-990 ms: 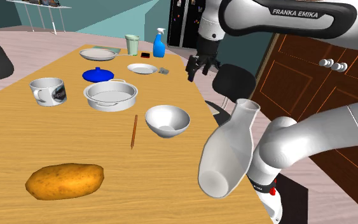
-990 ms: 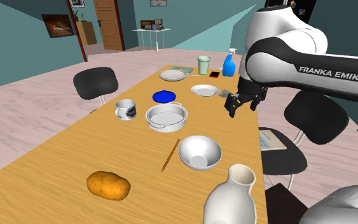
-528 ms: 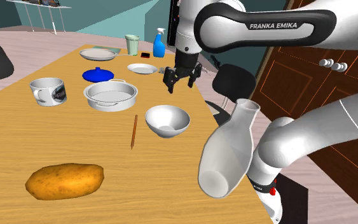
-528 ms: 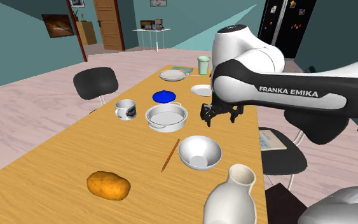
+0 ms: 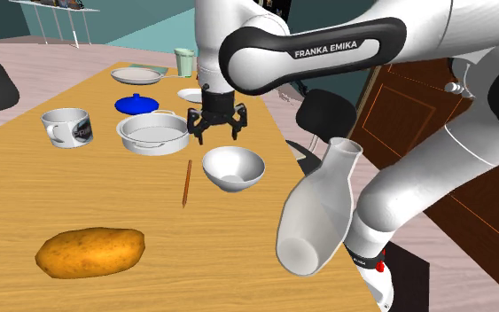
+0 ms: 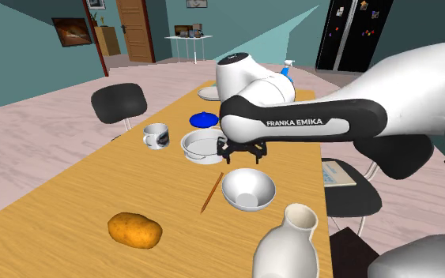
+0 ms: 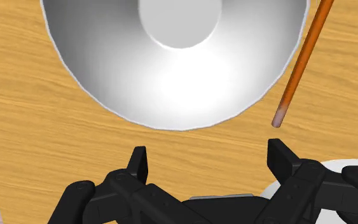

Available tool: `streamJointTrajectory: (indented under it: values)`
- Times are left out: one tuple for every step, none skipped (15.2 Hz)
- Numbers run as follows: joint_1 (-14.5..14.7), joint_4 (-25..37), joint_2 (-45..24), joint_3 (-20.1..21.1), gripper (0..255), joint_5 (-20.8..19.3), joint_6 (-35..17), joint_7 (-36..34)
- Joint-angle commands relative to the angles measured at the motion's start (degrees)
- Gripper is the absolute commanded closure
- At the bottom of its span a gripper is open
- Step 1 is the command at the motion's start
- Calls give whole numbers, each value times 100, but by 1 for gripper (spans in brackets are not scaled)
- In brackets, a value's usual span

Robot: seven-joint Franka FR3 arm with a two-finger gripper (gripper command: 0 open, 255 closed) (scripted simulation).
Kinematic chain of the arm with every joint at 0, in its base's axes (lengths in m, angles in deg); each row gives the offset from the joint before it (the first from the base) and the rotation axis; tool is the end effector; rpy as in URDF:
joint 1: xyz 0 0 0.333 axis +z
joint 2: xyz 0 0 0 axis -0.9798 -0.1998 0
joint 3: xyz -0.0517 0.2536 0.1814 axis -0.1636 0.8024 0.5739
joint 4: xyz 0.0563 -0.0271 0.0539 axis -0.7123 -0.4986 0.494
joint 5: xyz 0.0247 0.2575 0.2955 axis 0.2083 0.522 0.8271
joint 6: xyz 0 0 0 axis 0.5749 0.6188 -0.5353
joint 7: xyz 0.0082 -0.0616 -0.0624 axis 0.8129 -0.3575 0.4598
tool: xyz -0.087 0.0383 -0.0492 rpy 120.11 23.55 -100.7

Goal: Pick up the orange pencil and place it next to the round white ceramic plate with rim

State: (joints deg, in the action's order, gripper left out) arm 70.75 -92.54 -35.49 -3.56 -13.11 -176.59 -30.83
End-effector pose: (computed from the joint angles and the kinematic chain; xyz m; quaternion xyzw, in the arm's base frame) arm 0.4164 0.2227 0.5190 0.9553 -0.2733 0.0794 0.0796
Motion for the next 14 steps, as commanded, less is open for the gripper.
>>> streamJointTrajectory:
  values:
    - [-135, 359, -532, 349, 0, -217, -30, -748]
    - [-190, 543, -812, 501, 0, -364, -32, -1101]
    - [-229, 739, -1108, 642, 0, -534, -21, -1463]
    - [-249, 948, -1419, 766, 0, -725, 5, -1828]
    - [-247, 1170, -1743, 872, 0, -932, 45, -2195]
    - [-222, 1242, -1848, 881, 0, -1001, 61, -2311]
    - [-213, 1178, -1861, 862, 0, -1016, -12, -2321]
    - [-215, 1115, -1875, 854, 0, -1032, -86, -2332]
    - [-220, 1053, -1891, 848, 0, -1050, -158, -2343]
    - [-225, 993, -1909, 843, 0, -1069, -231, -2356]
    - [-229, 934, -1928, 838, 0, -1089, -303, -2370]
    - [-234, 877, -1949, 833, 0, -1111, -374, -2385]
    - [-242, 789, -1984, 826, 0, -1149, -486, -2410]
    - [-242, 789, -1984, 825, 0, -1149, -486, -2410]
